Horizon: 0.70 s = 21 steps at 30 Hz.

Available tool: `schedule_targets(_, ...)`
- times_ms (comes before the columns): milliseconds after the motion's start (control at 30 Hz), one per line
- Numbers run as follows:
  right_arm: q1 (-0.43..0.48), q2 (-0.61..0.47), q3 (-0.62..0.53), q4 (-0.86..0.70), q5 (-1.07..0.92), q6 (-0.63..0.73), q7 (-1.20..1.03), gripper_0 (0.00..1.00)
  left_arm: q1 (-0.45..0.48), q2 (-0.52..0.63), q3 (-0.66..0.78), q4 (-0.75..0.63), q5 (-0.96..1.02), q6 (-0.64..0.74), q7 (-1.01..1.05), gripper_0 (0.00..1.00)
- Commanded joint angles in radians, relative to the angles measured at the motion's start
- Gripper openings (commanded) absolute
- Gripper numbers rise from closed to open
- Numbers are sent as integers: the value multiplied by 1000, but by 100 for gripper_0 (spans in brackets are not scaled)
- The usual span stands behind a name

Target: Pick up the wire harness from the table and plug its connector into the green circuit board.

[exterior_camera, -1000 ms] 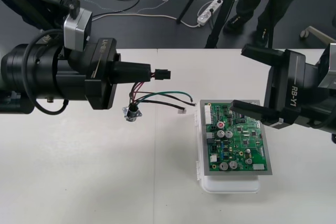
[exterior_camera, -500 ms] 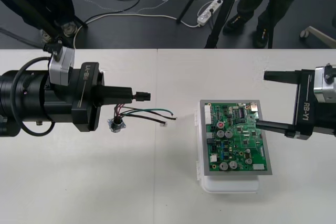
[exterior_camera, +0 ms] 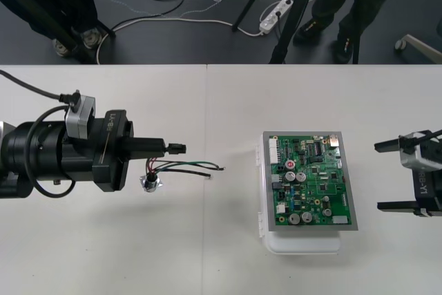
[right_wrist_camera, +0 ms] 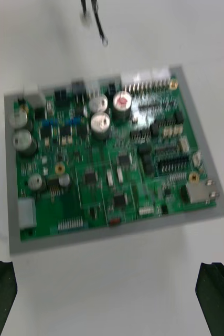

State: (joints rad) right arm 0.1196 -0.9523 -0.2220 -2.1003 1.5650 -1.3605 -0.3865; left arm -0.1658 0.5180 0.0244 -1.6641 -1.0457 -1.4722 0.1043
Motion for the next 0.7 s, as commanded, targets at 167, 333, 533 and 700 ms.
schedule_targets(167,9,-28,3,-58,265,-35,-26,100,9,-19,-7,121,-4,-99,-244,0)
schedule_targets(333,-17,-26,78,-56,426,-19,-34,100,2,-19,-50,199,-4,-99,-327,0)
schedule_targets(533,-40,-13,132,-58,541,-9,-49,100,-17,-24,-107,297,-4,-99,-416,0)
schedule_targets(700,-57,9,162,-58,604,-11,-60,100,-44,-47,-147,388,-4,-99,-491,0)
